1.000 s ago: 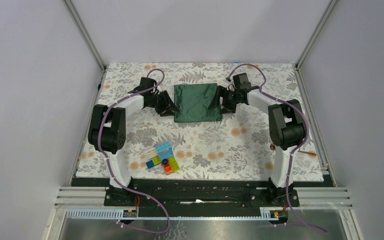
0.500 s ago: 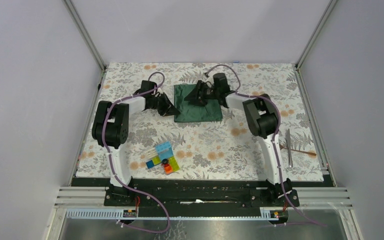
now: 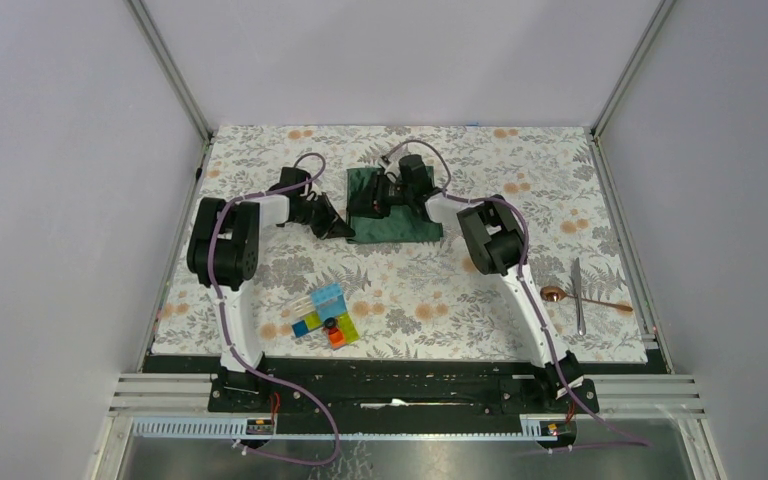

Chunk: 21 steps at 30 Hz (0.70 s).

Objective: Fold the napkin into a case and place the utensils inside
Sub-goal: Smooth out the square-folded napkin at the center of the board.

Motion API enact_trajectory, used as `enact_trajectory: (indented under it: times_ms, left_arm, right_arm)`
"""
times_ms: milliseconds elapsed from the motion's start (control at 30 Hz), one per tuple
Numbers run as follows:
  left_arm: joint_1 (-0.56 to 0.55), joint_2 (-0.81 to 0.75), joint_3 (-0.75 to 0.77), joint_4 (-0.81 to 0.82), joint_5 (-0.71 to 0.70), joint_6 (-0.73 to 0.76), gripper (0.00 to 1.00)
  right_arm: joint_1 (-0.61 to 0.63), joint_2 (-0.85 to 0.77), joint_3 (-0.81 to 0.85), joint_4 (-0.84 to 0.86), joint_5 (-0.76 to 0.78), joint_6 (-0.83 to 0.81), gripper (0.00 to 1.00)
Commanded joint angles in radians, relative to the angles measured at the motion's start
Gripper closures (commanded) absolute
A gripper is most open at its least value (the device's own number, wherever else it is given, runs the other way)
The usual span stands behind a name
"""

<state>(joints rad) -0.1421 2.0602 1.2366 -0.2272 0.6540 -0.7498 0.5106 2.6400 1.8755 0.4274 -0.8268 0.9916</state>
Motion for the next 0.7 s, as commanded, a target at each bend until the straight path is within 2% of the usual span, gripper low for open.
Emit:
enact_trajectory:
  times_ms: [0, 133, 433, 667]
  left_arm:
    - [0.004, 0.036, 0.013, -0.016, -0.033, 0.016, 1.00]
    - [0.006, 0.054, 0.025, -0.040, -0.054, 0.020, 1.00]
    - [0.012, 0.058, 0.025, -0.038, -0.041, 0.020, 1.00]
    - [0.014, 0.056, 0.024, -0.038, -0.031, 0.023, 1.00]
  right_arm:
    - [0.006, 0.059, 0.142, -0.159, 0.097, -0.123, 0.57]
    - [0.004, 0.110, 0.245, -0.231, 0.158, -0.158, 0.51]
    - [-0.006, 0.284, 0.527, -0.250, 0.207, -0.104, 0.47]
    - [-0.024, 0.382, 0.701, -0.191, 0.281, -0.048, 0.34]
